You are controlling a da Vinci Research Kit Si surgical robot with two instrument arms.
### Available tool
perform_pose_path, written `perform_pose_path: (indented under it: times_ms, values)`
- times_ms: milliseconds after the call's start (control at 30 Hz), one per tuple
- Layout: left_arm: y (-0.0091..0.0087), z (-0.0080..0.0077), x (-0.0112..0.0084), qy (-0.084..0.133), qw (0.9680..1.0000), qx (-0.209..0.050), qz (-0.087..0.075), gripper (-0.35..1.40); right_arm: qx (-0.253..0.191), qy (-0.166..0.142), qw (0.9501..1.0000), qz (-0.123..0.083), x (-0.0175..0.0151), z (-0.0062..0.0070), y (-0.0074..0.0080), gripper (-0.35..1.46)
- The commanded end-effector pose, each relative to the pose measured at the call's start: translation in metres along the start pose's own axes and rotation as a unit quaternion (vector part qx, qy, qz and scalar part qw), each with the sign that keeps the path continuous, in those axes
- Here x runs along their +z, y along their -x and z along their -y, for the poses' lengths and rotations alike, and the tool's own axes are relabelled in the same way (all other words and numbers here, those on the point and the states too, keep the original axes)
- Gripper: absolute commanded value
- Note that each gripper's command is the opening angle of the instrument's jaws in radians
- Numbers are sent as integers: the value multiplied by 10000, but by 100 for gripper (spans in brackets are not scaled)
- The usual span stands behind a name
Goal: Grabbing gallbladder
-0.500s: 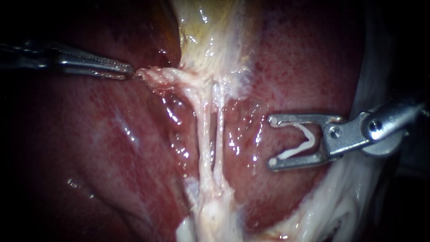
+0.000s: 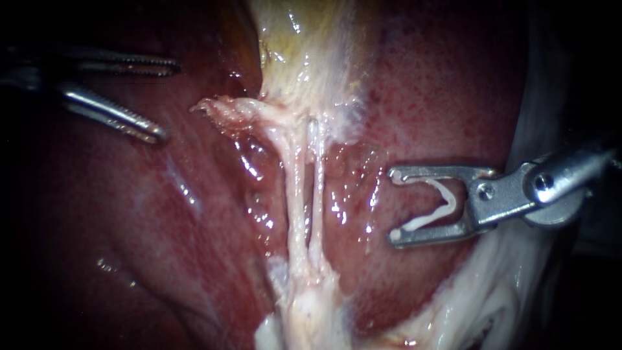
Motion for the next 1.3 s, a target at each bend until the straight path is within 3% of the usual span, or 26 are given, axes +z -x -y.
perform_pose_path:
  times_ms: [33,333,467,667,967,1100,1300]
  values:
    - [-1,0,6,-18,10000,40,6,83,0,0,10000,-1,0,0,0,48]
    - [-17,-7,57,-46,10000,71,1,74,0,0,10000,-1,0,0,0,48]
    - [-12,-15,82,37,9999,116,-20,69,-1,-1,10000,-1,0,0,-1,48]
    - [-8,-21,100,92,9997,228,-33,52,0,0,10000,-1,0,0,-1,48]
    - [1,-15,107,103,9997,226,-33,22,0,0,10000,-1,1,1,-1,48]
    - [4,-12,103,25,10000,60,0,-35,0,0,10000,-1,1,1,-1,48]
    - [6,-12,96,43,9998,-169,93,-35,1,1,10000,-1,1,1,-1,48]
